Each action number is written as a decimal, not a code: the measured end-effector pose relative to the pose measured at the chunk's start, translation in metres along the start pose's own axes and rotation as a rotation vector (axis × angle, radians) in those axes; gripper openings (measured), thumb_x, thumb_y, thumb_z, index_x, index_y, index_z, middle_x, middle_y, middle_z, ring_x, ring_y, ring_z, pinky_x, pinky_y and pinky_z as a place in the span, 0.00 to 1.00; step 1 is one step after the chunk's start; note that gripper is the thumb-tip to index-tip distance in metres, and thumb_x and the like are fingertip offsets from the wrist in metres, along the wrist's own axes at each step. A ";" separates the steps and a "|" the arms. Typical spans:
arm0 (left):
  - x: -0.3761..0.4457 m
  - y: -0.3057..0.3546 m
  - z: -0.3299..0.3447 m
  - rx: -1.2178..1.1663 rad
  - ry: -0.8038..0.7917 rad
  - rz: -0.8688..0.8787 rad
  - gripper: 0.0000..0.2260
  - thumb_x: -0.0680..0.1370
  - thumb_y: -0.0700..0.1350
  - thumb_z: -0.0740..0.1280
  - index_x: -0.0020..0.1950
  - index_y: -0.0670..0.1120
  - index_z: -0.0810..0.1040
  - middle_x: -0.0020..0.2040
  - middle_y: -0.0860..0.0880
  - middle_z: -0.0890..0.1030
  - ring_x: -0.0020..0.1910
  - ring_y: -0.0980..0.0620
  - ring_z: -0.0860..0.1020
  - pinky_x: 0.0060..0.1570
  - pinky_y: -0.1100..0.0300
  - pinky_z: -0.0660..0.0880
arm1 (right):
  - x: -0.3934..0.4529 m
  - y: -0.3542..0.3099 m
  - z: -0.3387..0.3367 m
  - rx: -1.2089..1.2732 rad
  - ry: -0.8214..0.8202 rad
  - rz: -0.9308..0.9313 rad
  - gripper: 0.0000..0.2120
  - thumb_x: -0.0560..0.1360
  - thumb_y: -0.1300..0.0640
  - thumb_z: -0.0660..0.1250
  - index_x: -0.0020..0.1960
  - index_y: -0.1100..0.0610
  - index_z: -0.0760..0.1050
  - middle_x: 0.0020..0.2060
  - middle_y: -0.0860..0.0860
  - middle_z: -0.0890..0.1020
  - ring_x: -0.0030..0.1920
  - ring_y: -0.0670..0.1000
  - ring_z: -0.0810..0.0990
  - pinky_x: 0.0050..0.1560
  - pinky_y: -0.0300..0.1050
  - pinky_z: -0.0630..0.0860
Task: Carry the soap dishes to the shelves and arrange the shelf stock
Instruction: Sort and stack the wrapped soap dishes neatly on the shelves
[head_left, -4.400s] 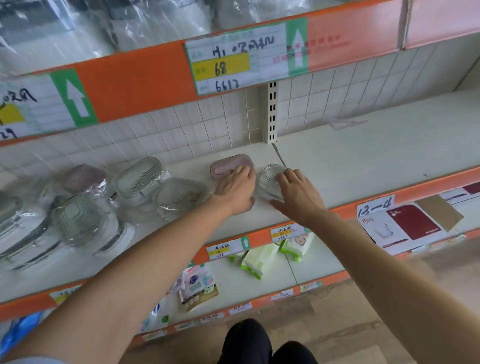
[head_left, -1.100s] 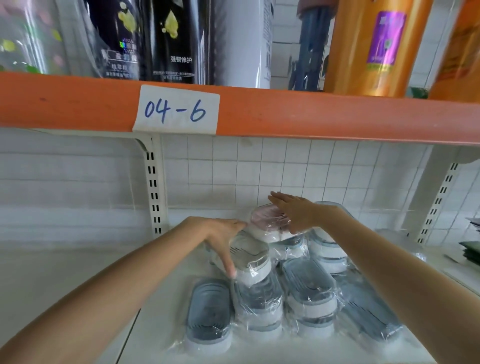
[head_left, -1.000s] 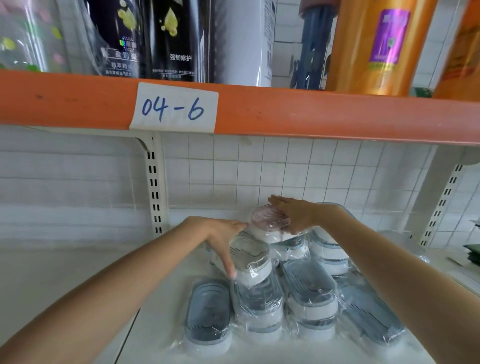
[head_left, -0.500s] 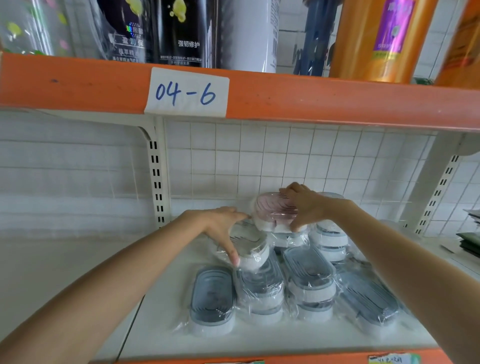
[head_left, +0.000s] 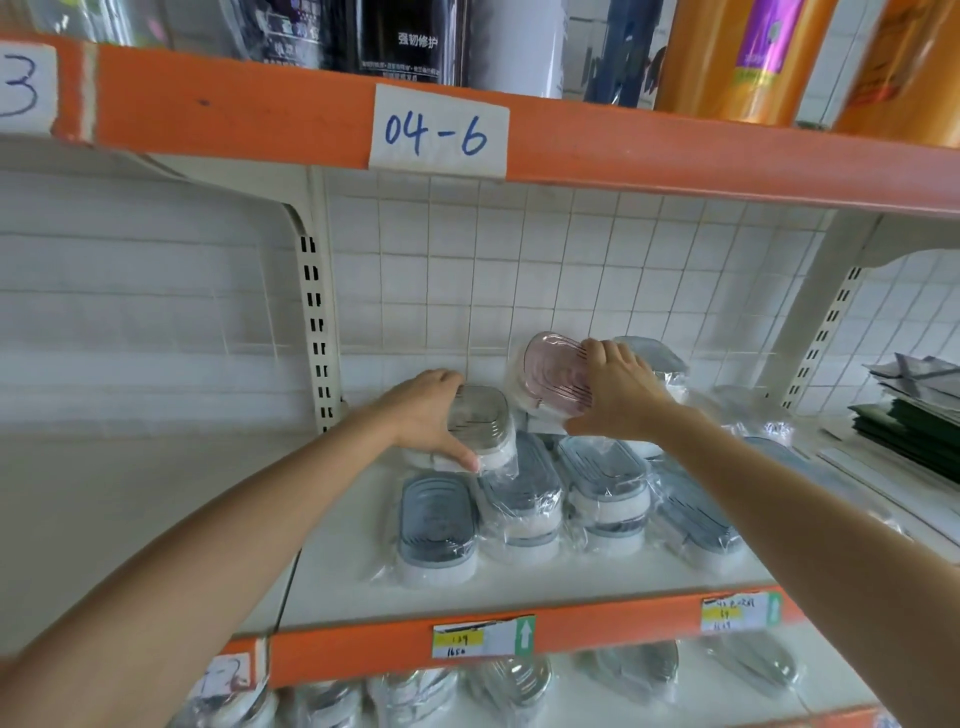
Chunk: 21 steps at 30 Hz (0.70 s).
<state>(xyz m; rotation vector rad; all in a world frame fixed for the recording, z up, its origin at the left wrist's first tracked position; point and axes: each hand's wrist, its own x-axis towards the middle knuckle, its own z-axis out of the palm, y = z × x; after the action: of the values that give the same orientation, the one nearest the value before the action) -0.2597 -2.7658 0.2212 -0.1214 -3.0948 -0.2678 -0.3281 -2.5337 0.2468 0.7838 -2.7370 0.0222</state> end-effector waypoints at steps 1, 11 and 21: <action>-0.004 0.002 -0.001 0.023 0.034 0.002 0.50 0.61 0.66 0.76 0.73 0.42 0.61 0.71 0.46 0.66 0.69 0.48 0.65 0.66 0.55 0.66 | -0.004 -0.001 -0.002 -0.009 0.012 0.005 0.47 0.65 0.41 0.73 0.72 0.61 0.55 0.65 0.56 0.67 0.66 0.56 0.65 0.68 0.50 0.62; -0.049 0.061 -0.001 0.027 0.275 -0.068 0.53 0.61 0.70 0.72 0.75 0.40 0.60 0.72 0.45 0.66 0.70 0.47 0.65 0.68 0.54 0.62 | -0.062 0.026 -0.019 -0.104 0.050 0.040 0.47 0.65 0.40 0.73 0.72 0.61 0.55 0.65 0.57 0.66 0.66 0.57 0.64 0.68 0.52 0.62; -0.091 0.197 0.043 0.090 0.340 -0.100 0.48 0.61 0.69 0.74 0.70 0.42 0.64 0.68 0.45 0.68 0.67 0.46 0.66 0.67 0.54 0.61 | -0.187 0.103 -0.019 -0.079 -0.050 0.076 0.45 0.64 0.40 0.72 0.70 0.61 0.57 0.64 0.57 0.66 0.65 0.57 0.64 0.66 0.51 0.62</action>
<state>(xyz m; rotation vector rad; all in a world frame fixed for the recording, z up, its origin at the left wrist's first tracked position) -0.1541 -2.5715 0.2089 0.0752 -2.7716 -0.1346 -0.2253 -2.3482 0.2194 0.6670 -2.7943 -0.0901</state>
